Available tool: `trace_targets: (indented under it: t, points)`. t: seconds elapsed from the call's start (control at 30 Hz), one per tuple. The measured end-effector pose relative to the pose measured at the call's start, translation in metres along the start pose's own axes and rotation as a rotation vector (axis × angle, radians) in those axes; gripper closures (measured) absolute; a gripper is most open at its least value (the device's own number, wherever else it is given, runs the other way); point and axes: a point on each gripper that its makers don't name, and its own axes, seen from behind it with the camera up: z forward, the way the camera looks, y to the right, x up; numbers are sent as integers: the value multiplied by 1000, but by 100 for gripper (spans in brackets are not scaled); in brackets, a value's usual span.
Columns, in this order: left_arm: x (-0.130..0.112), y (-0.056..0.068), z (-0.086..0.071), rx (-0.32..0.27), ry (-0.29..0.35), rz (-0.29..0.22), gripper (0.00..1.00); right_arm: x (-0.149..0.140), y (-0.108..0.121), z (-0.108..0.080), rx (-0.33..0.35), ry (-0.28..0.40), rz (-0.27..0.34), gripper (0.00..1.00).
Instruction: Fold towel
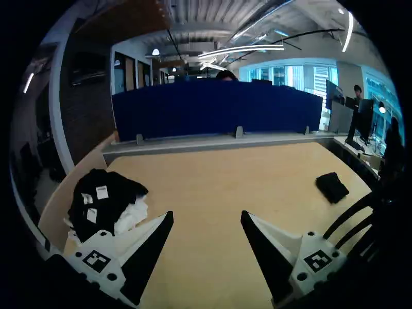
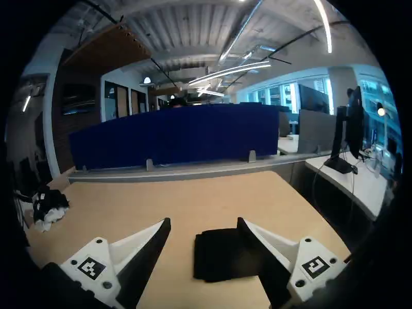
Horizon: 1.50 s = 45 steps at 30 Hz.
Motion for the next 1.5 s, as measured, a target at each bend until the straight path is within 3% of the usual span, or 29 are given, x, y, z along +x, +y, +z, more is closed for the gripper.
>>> trace_targets:
  t: [0.27, 0.53, 0.87, 1.17, 1.5]
  points:
    - [40, -4, 0, 16, 146, 23, 3, 1, -8, -13, 6, 1, 0, 0]
    - [72, -6, -11, 26, 282, 17, 3, 9, -16, -20, 14, 15, -6, 0]
    - [85, -13, -14, 38, 338, -10, 3, 30, -37, -26, 24, 75, 4, 0]
    - [96, -13, -11, 45, 377, -24, 3, 68, -65, -34, 13, 209, -44, 0]
    - [98, -10, -4, 55, 404, -21, 3, 73, -86, -27, 14, 239, 0, 0]
